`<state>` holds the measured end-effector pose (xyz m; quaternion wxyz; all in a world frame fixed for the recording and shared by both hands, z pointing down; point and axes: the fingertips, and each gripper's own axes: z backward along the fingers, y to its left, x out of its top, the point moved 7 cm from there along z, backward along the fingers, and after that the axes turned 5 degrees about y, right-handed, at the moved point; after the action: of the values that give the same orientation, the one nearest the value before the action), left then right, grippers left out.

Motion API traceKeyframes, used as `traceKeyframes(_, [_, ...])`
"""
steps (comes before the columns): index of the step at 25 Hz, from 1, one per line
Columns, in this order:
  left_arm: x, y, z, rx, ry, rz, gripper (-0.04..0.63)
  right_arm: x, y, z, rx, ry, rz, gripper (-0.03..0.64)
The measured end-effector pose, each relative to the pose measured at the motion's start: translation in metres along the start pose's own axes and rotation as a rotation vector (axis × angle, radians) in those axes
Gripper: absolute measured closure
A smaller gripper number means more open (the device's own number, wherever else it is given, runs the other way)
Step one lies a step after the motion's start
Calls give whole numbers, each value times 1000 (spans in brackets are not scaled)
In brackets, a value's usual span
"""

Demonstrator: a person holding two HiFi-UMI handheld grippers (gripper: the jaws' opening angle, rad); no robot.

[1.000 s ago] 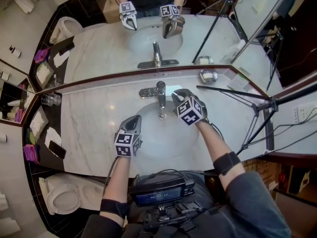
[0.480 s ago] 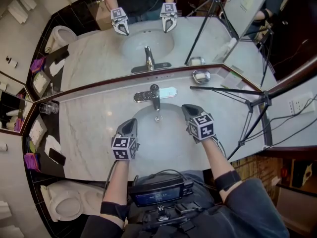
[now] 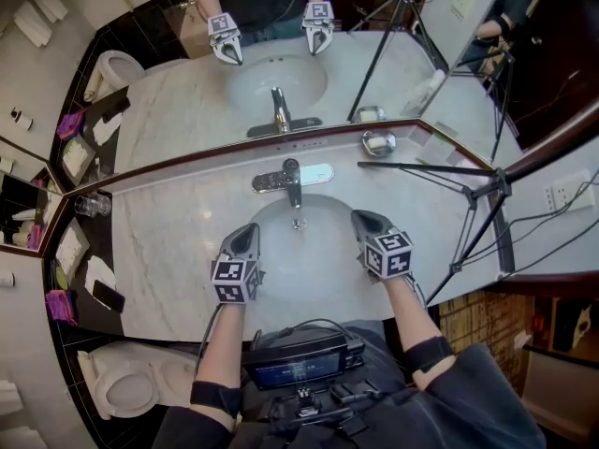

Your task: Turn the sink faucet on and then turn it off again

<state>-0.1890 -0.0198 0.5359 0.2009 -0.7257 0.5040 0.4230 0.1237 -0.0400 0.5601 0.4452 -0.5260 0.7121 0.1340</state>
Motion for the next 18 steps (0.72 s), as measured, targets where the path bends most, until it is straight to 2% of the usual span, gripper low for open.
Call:
traceKeyframes(4, [0, 1, 0, 5, 3, -1, 595, 5, 3, -5, -16, -1, 54, 597])
traceKeyframes(7, [1, 1, -1, 5, 3, 1, 595, 13, 8, -13, -43, 0, 136, 595])
traceKeyframes(11, [2, 2, -2, 3, 4, 1, 595, 37, 24, -31, -78, 30, 332, 582])
traceKeyframes(18, [4, 4, -5, 5, 3, -3, 595, 58, 50, -85, -52, 122, 740, 449])
